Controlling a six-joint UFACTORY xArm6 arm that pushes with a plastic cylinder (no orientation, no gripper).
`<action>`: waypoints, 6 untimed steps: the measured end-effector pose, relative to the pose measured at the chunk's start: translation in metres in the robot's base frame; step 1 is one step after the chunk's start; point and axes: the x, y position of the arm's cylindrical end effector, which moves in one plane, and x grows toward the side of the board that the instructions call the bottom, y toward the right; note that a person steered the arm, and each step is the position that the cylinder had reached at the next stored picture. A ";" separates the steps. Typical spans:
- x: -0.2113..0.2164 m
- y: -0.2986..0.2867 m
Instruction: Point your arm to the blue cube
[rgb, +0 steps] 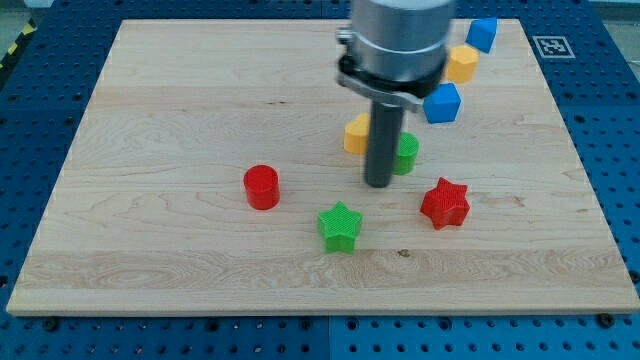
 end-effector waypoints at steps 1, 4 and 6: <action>0.006 0.049; -0.007 0.121; -0.030 0.090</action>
